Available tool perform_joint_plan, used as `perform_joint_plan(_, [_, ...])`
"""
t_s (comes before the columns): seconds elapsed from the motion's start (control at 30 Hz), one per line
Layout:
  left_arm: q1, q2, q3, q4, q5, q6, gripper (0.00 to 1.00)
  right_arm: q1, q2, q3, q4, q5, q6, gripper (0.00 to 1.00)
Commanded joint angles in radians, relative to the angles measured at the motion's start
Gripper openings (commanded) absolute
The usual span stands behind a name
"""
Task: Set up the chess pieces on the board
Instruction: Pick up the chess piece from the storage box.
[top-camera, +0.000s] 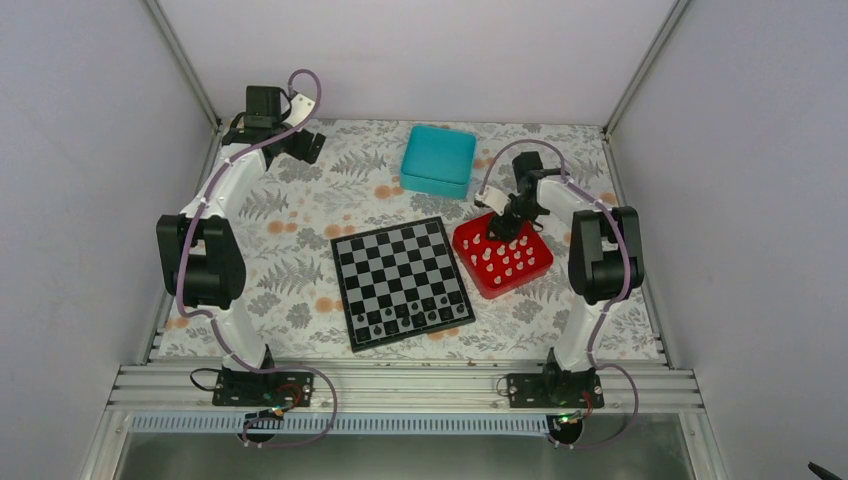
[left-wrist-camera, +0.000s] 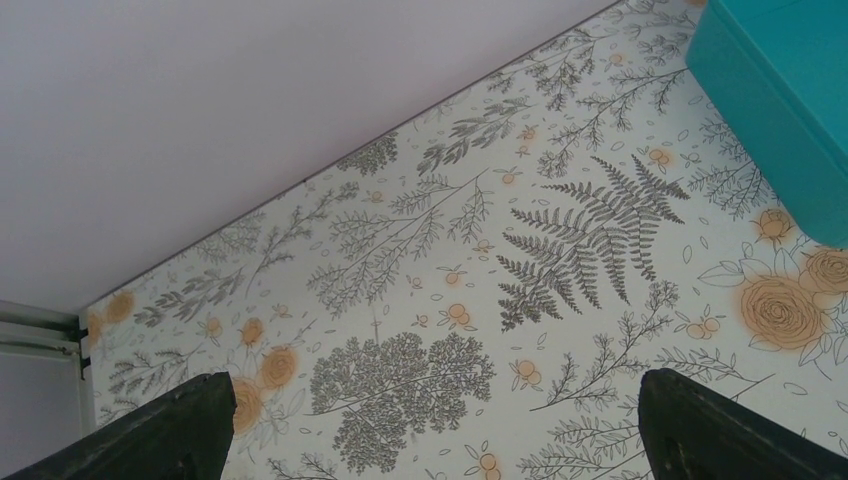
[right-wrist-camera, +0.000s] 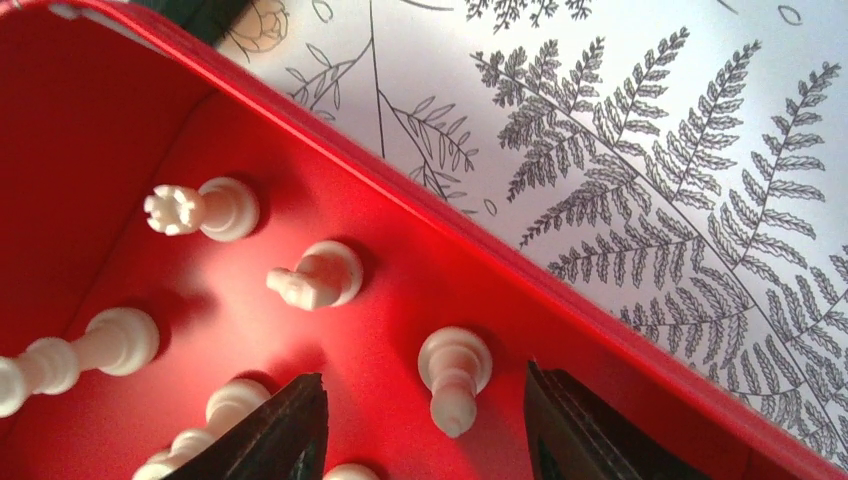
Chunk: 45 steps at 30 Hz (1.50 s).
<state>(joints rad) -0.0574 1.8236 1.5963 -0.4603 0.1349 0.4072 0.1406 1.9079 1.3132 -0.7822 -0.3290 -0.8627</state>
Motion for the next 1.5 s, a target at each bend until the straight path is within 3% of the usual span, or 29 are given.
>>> perform_joint_plan(0.0, [-0.002, -0.040, -0.009, 0.029, 0.001, -0.007, 1.00, 0.013, 0.011, 0.026, 0.010, -0.012, 0.019, 0.49])
perform_joint_plan(0.13, [-0.002, -0.040, -0.006, 0.024, 0.014, -0.005, 1.00, 0.013, 0.022, 0.025, 0.006, -0.003, 0.024, 0.36])
perform_joint_plan(0.37, [-0.002, -0.061, -0.023, 0.035, 0.035, -0.002, 1.00, 0.013, 0.018, 0.021, -0.003, 0.011, 0.021, 0.29])
perform_joint_plan(0.57, [-0.002, -0.055, -0.010, 0.022, 0.038, 0.002, 1.00, 0.014, 0.010, 0.029, -0.004, 0.012, 0.029, 0.11])
perform_joint_plan(0.93, [-0.003, -0.061, 0.003, 0.014, 0.061, 0.004, 1.00, 0.014, -0.087, 0.037, -0.093, 0.063, 0.028, 0.05])
perform_joint_plan(1.17, [-0.002, -0.085, 0.008, 0.008, 0.082, 0.011, 1.00, 0.048, -0.145, 0.251, -0.259, 0.050, 0.020, 0.05])
perform_joint_plan(1.47, [-0.003, -0.090, 0.010, 0.010, 0.075, 0.029, 1.00, 0.230, 0.048, 0.625, -0.367, 0.027, -0.001, 0.05])
